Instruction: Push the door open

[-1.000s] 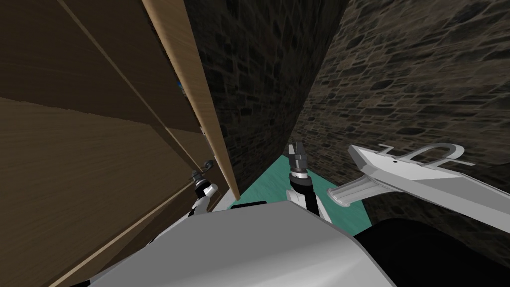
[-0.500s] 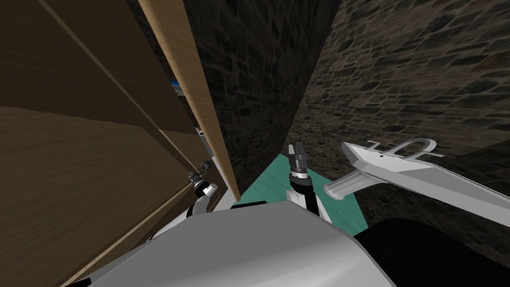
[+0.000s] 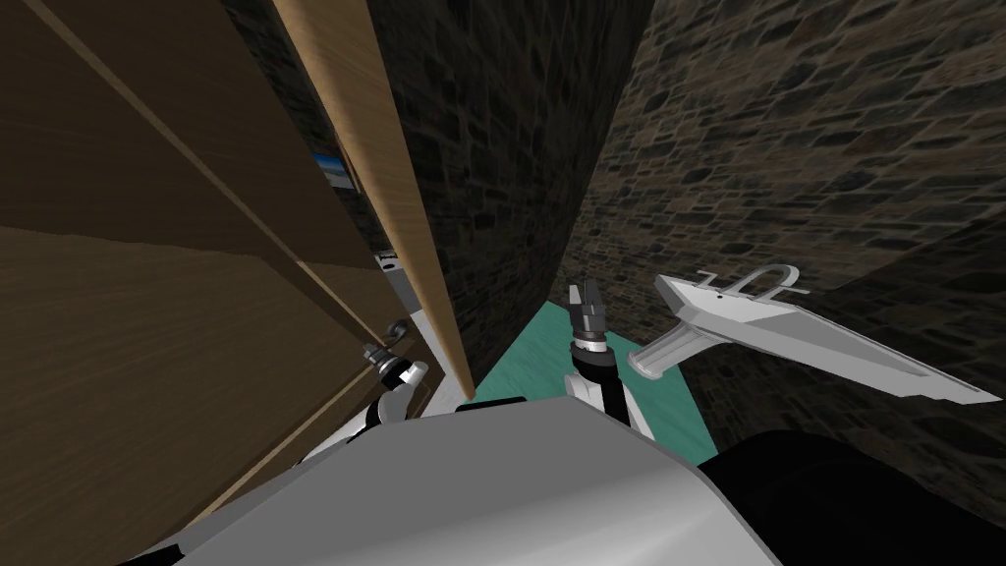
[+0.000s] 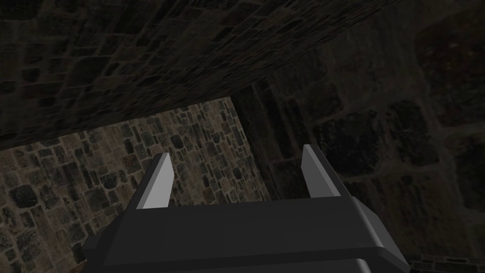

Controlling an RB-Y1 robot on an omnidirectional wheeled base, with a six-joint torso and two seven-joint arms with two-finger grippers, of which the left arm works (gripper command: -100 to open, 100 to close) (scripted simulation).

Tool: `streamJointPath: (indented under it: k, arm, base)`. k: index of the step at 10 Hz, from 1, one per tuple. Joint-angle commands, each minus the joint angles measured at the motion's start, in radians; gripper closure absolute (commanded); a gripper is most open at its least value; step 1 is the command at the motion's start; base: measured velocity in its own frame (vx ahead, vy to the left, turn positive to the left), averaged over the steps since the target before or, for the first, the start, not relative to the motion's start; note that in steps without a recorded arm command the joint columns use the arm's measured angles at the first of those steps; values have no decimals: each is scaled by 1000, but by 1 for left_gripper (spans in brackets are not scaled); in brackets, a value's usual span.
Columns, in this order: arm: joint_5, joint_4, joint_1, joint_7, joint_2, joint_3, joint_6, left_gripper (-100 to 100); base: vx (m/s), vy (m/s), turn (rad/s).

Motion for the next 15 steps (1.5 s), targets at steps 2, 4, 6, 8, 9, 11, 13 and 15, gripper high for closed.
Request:
streamJointPath:
  k: [2, 4, 6, 8, 9, 11, 13, 15]
  arm:
    - [9, -45, 12, -27, -18, 19, 16, 100]
    - [9, -4, 12, -27, -18, 19, 16, 100]
    - [9, -65, 12, -27, -18, 19, 16, 100]
    - [9, -81, 12, -27, -18, 19, 16, 100]
    - [9, -92, 12, -27, -18, 19, 16, 100]
    - [42, -100, 27, -58, -30, 67, 15, 100]
    - [67, -100, 24, -77, -24, 105, -9, 100]
    - [98, -100, 20, -101, -17, 151, -39, 100]
  base:
    - [1, 76, -81]
    - [9, -4, 27]
    - [0, -2, 1]
    - [-4, -2, -2]
    - [-4, -3, 14]
    - [18, 125, -207]
    - [10, 152, -189]
    - [-8, 155, -235]
